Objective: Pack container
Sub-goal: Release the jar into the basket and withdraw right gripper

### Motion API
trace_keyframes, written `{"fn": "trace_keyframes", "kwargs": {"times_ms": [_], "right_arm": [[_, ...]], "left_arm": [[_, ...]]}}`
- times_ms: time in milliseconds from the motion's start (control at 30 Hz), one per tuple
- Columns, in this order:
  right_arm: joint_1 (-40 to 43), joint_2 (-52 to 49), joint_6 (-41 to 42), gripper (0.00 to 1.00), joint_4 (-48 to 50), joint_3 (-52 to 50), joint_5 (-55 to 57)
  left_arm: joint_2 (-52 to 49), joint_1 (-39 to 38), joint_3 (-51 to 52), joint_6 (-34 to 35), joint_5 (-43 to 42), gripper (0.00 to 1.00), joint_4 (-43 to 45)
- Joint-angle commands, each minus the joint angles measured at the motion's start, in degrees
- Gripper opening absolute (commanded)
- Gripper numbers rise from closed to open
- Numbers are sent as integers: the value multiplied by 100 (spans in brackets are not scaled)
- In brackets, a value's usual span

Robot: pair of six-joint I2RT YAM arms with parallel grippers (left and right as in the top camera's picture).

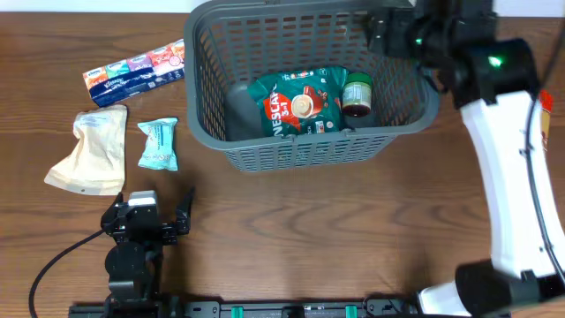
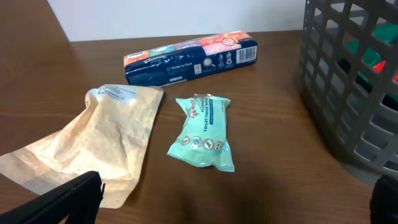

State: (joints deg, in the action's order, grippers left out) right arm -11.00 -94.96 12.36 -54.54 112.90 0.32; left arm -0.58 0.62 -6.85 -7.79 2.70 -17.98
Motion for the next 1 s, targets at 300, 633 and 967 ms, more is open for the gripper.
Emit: {"fn": "trace_keyframes", "kwargs": {"times_ms": [300,633,967], "right_arm": [[1451,870,310,98,-756,160,1067],[3091,444,345,99,-1414,98,1064],[3897,-839,264,99,-1550,-131,1008]], "left_arm": [[35,-22,127,-76,-57,99,-33],[35,-22,127,-76,-57,99,-33],[35,-22,127,-76,-57,99,-33]]}}
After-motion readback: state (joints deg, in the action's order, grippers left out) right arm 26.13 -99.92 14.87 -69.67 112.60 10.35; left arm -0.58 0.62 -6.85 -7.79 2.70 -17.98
